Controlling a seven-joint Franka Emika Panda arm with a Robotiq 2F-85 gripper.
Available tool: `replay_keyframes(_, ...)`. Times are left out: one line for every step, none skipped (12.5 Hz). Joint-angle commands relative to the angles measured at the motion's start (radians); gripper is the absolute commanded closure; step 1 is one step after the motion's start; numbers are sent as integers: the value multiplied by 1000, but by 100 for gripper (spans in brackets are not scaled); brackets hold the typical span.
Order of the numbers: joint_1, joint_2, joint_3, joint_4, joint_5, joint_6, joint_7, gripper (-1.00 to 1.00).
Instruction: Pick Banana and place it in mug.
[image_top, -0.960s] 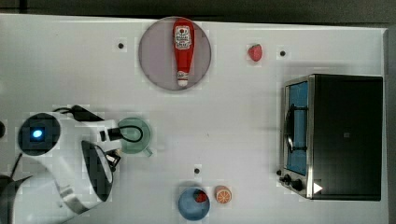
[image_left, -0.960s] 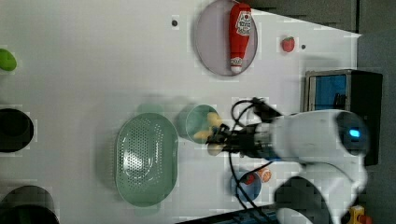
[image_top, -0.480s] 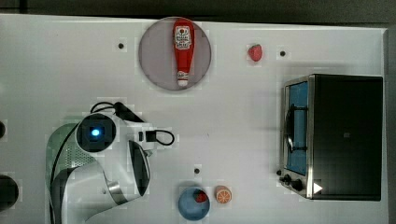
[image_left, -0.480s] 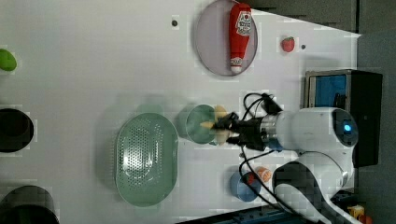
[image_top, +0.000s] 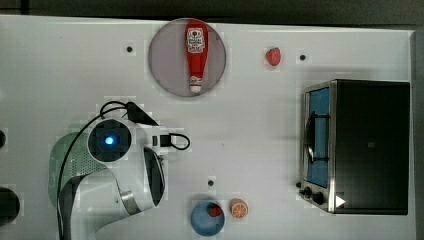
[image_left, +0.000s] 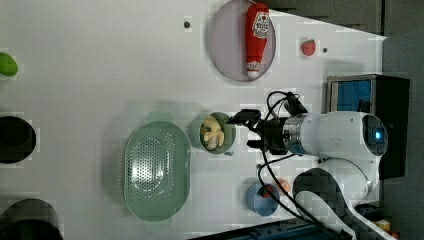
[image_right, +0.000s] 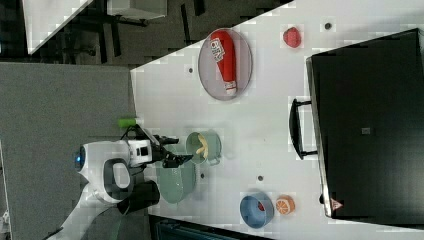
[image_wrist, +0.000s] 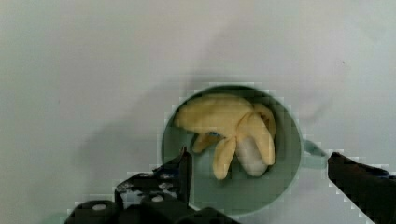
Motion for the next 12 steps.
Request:
replay_keyframes(15, -164, -38, 115, 12, -209, 28, -100)
replay_keyframes(10, -210, -68, 160, 12, -314, 29, -100)
replay_keyframes(7, -239, -97, 191, 12, -372, 28, -100)
replay_keyframes(4, -265, -130, 220, 12, -428, 20, -100)
replay_keyframes(2, -287, -168, 248, 12, -490, 2, -100)
replay_keyframes(-2, -305, -205, 274, 11, -548, -21, -100)
replay_keyframes(-4, -318, -243, 301, 9, -593, -45, -100)
replay_keyframes(-5, -329, -280, 331, 9, -634, -75, -100)
replay_keyframes(-7, -336, -315, 360, 1, -680, -106, -100)
replay_keyframes(-9, -342, -349, 390, -26, -724, -133, -100)
replay_keyframes(-10, -345, -380, 419, -65, -766, -155, -100)
replay_keyframes(-10, -346, -403, 442, -95, -795, -156, -100)
